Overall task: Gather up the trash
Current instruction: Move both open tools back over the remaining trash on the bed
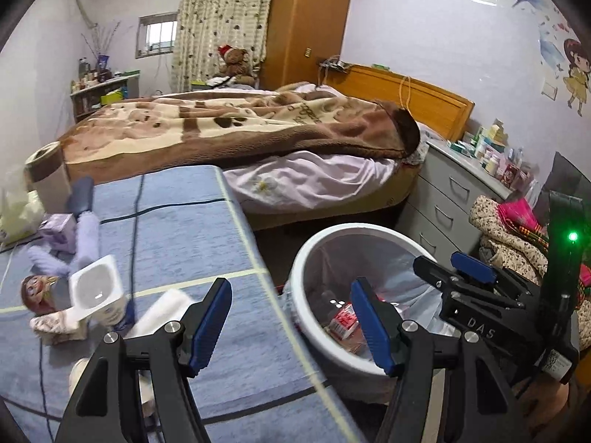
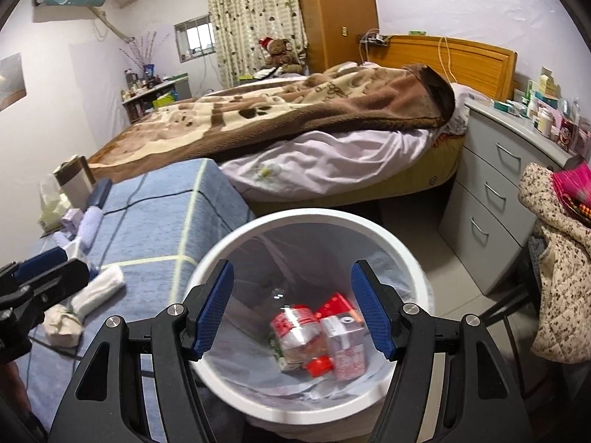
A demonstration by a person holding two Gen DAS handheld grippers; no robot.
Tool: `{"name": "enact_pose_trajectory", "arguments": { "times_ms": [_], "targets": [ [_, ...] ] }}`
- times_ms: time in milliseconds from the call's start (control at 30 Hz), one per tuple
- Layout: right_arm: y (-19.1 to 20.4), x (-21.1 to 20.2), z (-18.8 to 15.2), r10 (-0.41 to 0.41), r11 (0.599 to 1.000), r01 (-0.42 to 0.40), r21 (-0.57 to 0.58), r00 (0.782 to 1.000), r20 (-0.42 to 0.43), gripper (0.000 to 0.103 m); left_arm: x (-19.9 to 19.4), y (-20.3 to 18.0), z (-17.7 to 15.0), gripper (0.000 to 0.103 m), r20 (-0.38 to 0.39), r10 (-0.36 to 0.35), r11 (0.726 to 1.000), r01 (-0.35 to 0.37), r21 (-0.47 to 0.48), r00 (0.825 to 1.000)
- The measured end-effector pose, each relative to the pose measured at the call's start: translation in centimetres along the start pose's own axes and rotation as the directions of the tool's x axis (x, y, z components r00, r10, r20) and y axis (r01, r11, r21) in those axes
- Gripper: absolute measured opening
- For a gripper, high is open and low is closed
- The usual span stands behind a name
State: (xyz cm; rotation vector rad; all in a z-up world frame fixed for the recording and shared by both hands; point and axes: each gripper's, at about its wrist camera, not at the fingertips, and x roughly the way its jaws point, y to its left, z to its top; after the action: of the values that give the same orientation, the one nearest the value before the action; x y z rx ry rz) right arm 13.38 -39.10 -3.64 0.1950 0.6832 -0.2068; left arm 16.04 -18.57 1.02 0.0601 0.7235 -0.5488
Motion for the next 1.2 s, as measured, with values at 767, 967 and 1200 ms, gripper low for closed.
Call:
{"name": "enact_pose_trajectory", "arguments": {
  "times_ms": [767, 967, 1200],
  "targets": [
    [10.0, 2.3, -1.5, 0.202, 0.973, -0.207, -0.099, 0.978, -0.054, 0.074, -6.5, 13.5, -7.5, 0.070, -0.015, 0.161, 0.976, -0.161, -0.147, 0.987],
    [12.3, 3.8, -2.0, 0.233, 0.965, -0.243, -0.102, 0.967, -0.105, 0.074, -6.2, 14.9, -9.2, 0.074, -0.048, 0.157, 0.980, -0.161, -0.114, 0.986],
    [14.6, 5.9, -2.5, 0.255, 0.956, -0.275, -0.106, 0.951, -0.173, 0.074, -4.4, 15.0, -10.1, 0.074, -0.089, 0.132, 0.991, -0.133, -0.007, 0.987]
  ]
}}
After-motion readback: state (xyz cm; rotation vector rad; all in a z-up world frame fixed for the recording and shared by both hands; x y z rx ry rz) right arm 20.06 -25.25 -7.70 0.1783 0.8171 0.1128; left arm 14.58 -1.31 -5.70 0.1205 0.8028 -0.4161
